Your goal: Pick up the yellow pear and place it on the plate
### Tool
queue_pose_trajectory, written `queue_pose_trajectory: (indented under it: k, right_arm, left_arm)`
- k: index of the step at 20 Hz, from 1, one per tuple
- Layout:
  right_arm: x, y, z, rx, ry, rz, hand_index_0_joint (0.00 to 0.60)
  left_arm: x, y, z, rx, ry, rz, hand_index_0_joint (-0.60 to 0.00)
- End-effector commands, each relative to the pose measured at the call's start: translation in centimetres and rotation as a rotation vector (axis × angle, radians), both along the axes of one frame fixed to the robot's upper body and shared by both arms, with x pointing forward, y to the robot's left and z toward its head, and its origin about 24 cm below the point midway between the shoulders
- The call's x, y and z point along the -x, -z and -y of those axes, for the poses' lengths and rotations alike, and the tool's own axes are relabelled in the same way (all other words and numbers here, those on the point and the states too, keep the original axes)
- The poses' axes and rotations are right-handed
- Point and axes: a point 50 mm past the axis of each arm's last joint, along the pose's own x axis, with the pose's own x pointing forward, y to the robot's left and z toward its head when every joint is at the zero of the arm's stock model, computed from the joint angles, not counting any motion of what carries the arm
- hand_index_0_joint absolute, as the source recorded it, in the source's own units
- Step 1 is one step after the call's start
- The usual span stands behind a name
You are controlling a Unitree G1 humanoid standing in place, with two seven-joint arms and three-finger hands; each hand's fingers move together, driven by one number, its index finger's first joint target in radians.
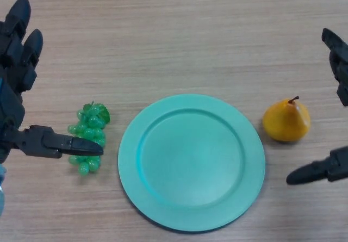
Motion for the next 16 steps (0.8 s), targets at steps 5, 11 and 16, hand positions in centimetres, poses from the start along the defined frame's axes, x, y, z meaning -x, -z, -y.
queue_pose_trajectory:
  k: [5,11,16]
  right_arm:
    - [-3.3,-2.9,2.3,0.034,0.075,0.262,0.000]
    - [-6.8,-1.0,2.8,0.014,0.078,0.168,0.000]
    - [-9.0,1.3,2.9,0.087,0.064,0.122,0.000]
  left_arm:
    - [0.8,-2.7,0.8,-0.021,0.038,0.189,0.000]
    - [1.3,-2.5,0.5,0.000,0.037,0.205,0.000]
    - [1.1,-2.4,0.3,-0.003,0.023,0.201,0.000]
